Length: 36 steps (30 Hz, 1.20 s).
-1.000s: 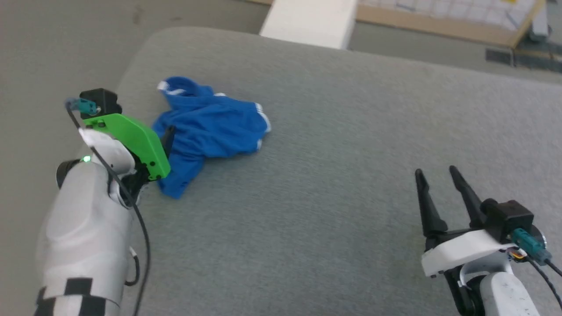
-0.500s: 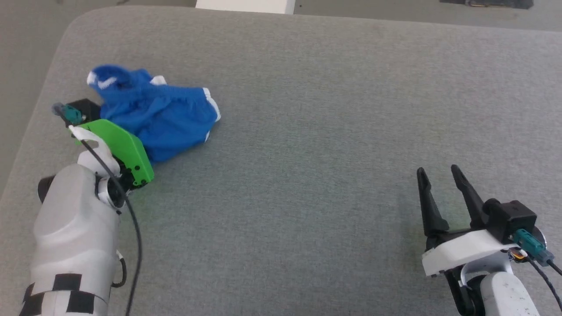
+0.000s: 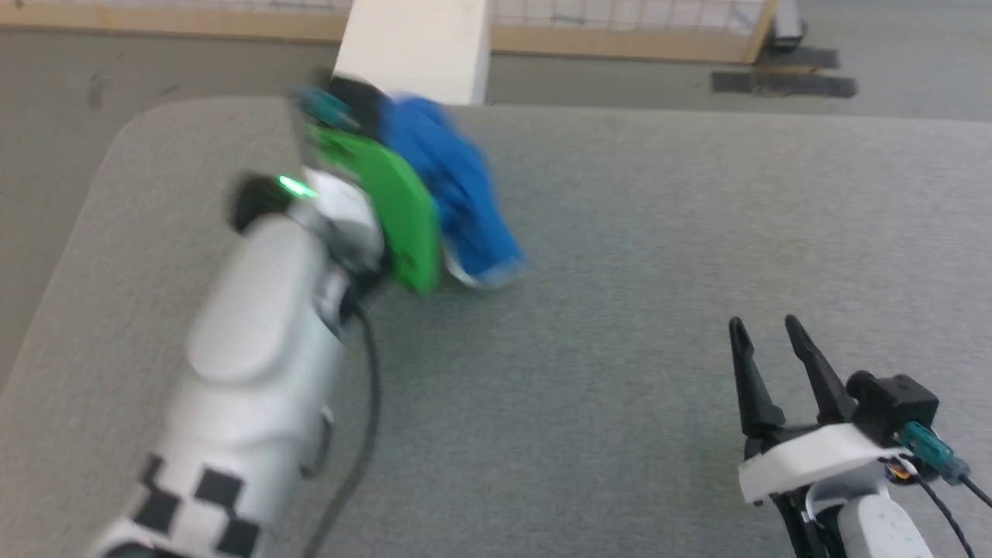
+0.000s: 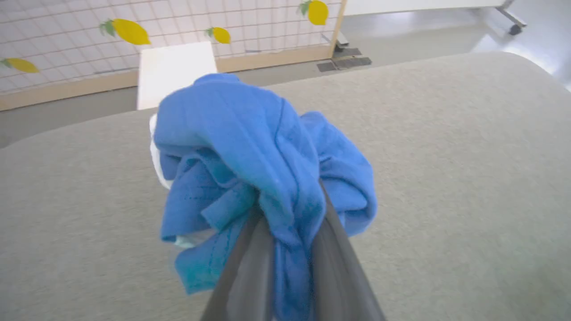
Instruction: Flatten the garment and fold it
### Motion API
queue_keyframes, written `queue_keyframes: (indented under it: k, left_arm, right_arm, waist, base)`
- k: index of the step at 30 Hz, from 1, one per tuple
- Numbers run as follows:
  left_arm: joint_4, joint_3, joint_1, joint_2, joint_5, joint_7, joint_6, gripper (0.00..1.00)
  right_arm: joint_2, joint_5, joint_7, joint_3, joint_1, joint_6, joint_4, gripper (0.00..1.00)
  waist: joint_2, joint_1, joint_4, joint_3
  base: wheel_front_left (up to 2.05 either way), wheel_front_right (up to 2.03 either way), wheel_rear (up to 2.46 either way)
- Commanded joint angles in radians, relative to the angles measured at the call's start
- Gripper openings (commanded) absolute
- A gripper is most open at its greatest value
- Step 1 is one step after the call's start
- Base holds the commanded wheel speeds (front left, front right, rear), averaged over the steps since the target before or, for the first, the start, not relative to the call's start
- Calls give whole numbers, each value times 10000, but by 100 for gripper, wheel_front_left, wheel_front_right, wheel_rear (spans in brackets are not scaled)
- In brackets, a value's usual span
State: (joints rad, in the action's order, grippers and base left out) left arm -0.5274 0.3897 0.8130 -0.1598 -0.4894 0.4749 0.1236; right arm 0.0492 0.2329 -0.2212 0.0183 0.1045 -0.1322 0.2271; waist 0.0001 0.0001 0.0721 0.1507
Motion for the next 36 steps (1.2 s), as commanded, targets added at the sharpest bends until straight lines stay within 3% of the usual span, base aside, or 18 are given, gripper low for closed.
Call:
queue_keyframes:
  k: [1,6,12,13,14,20,24,28,33,36]
  left_arm:
    - [325,440,-580,-4,-512,434,66,0]
    - [1696,2335,-2368,-596,-2118,2535,68,0]
    - [1992,2938,-3896,-1080,-2708,3603,-81,0]
    - [2052,2847,-4046,-1078,-2786,3509,-193,34]
    - [2121,2732,-4142,-1065,-2845,3368,-297,100]
    - [3091,1096,-4629,-683,-4061,1949,-833,100]
    - [3685,-276,-4917,-713,-4273,252,-1239,100]
    - [3767,-1281,-5481,-930,-3454,-2307,-1454,100]
    - [3318,-1527,-6371,-1259,-1501,-5802,-1681,100]
    - [3056,-1548,-6796,-1215,-692,-7072,-1896,100]
  right_arm:
    - [10,99,-101,-86,-112,15,89,100]
    - [10,223,-235,-414,-387,15,315,100]
    - [10,340,-329,-551,-569,15,517,100]
    - [10,364,-340,-567,-574,15,550,100]
    - [10,382,-348,-573,-580,15,582,100]
    - [10,489,-384,-535,-627,15,761,100]
    - [10,548,-394,-489,-647,15,824,100]
    - [10,571,-399,-463,-697,15,849,100]
    - [10,490,-208,-474,-758,15,866,100]
    - [10,438,325,-521,-826,15,846,100]
  waist:
    - [-1,-1,-663,-602]
    - [-1,-1,-992,-777]
    - [-1,-1,-1093,-833]
    - [-1,-1,-1082,-850]
    - [-1,-1,-1071,-880]
    - [-1,-1,-879,-1157]
    - [-1,-1,-746,-1273]
    - [-1,-1,-637,-1321]
    - [-1,-1,-586,-1290]
    - [-1,-1,-591,-1263]
  base:
    - [0,0,0]
    - [0,0,0]
    - [0,0,0]
    - [0,0,0]
    - [0,0,0]
    - [0,0,0]
    - [0,0,0]
    - [0,0,0]
    - [0,0,0]
    - [0,0,0]
